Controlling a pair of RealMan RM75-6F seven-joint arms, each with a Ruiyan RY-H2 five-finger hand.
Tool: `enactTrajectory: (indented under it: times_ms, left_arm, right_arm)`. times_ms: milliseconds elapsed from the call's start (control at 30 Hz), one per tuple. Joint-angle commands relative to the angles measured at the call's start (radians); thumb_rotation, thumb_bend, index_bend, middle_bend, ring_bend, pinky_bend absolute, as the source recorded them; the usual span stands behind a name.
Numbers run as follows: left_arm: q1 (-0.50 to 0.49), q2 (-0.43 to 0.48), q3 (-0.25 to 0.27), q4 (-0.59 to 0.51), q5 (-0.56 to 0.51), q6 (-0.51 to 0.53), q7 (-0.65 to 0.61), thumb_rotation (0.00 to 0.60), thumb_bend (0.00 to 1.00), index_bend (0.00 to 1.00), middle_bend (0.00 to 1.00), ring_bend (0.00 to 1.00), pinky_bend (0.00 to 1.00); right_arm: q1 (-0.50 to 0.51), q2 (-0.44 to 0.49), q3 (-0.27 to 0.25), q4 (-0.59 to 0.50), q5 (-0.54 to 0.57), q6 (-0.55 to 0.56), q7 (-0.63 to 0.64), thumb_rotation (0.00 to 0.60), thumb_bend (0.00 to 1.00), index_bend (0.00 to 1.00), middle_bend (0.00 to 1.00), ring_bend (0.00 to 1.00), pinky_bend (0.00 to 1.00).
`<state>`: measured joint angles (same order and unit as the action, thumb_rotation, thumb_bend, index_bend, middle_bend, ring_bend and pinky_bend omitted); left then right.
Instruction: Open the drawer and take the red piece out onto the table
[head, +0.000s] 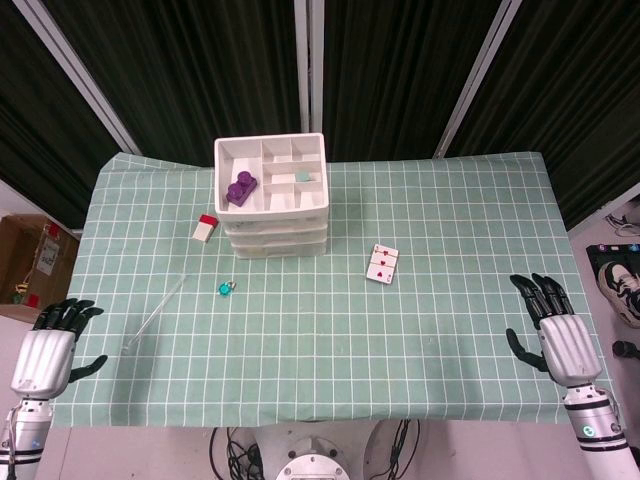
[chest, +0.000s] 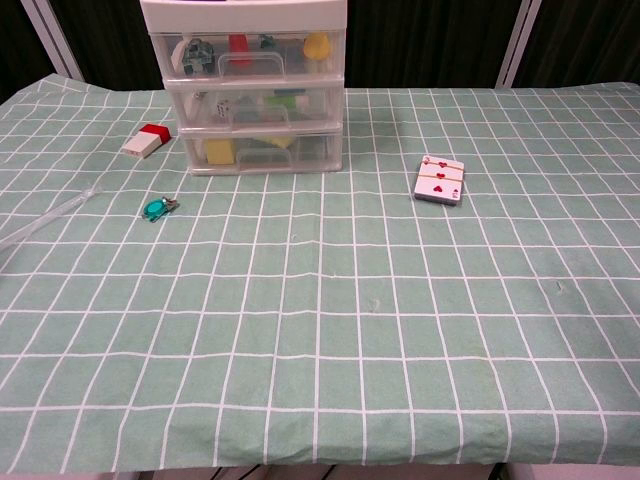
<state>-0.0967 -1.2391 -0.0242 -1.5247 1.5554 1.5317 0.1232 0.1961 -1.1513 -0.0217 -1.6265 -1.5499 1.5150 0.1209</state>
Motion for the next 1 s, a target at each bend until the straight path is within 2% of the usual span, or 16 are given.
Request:
enactTrajectory:
  times_ms: [33, 167, 300, 367, 400, 500, 667, 767, 867, 1000]
  left_arm:
    - [-0.001, 0.002, -0.002, 0.003, -0.004, -0.005, -0.003, 0.600, 0.00, 0.29, 0.22, 0.16, 0.20]
    - [-0.004, 0.006, -0.003, 0.005, -0.004, -0.007, -0.005, 0.600, 0.00, 0.29, 0.22, 0.16, 0.20]
    - [-0.003, 0.009, -0.004, 0.008, 0.000, -0.003, -0.014, 0.600, 0.00, 0.29, 0.22, 0.16, 0.20]
    - [-0.004, 0.009, -0.005, 0.012, 0.001, -0.002, -0.021, 0.600, 0.00, 0.29, 0.22, 0.16, 0.20]
    - [-0.004, 0.010, -0.006, 0.014, 0.003, -0.001, -0.025, 0.600, 0.00, 0.29, 0.22, 0.16, 0.20]
    - [-0.005, 0.014, -0.006, 0.021, 0.008, 0.003, -0.035, 0.600, 0.00, 0.29, 0.22, 0.16, 0.20]
    - [-0.003, 0.018, -0.008, 0.029, 0.003, 0.004, -0.053, 0.600, 0.00, 0.29, 0.22, 0.16, 0.20]
    - [-0.001, 0.020, -0.007, 0.035, 0.000, 0.002, -0.060, 0.600, 0.00, 0.29, 0.22, 0.16, 0.20]
    - [0.001, 0.022, -0.007, 0.043, -0.007, -0.001, -0.070, 0.600, 0.00, 0.29, 0.22, 0.16, 0.20]
    - [0.004, 0.023, -0.008, 0.053, -0.019, -0.006, -0.084, 0.600, 0.00, 0.29, 0.22, 0.16, 0.20]
  right_arm:
    - [-0.002, -0.006, 0.007, 0.001, 0.003, -0.010, 0.010, 0.600, 0.35, 0.00, 0.11, 0.00, 0.00]
    - [-0.002, -0.007, 0.009, -0.008, -0.006, -0.021, 0.015, 0.600, 0.35, 0.00, 0.12, 0.00, 0.00]
    - [0.039, 0.001, 0.019, -0.054, -0.044, -0.074, 0.079, 0.600, 0.35, 0.00, 0.16, 0.00, 0.01]
    - [0.081, 0.002, 0.032, -0.085, -0.066, -0.119, 0.125, 0.600, 0.34, 0.00, 0.23, 0.03, 0.09]
    - [0.115, 0.001, 0.045, -0.108, -0.074, -0.158, 0.166, 0.600, 0.34, 0.00, 0.26, 0.05, 0.13]
    - [0.217, -0.015, 0.094, -0.162, -0.049, -0.286, 0.296, 0.600, 0.34, 0.00, 0.40, 0.23, 0.33]
    - [0.401, -0.114, 0.211, -0.163, 0.106, -0.536, 0.499, 0.600, 0.37, 0.04, 0.58, 0.51, 0.59]
    - [0.483, -0.184, 0.263, -0.122, 0.192, -0.653, 0.591, 0.600, 0.42, 0.05, 0.65, 0.62, 0.66]
    - [0.561, -0.268, 0.306, -0.054, 0.266, -0.757, 0.654, 0.600, 0.45, 0.05, 0.70, 0.69, 0.71]
    - [0.645, -0.387, 0.359, 0.056, 0.351, -0.858, 0.724, 0.600, 0.48, 0.05, 0.74, 0.74, 0.74]
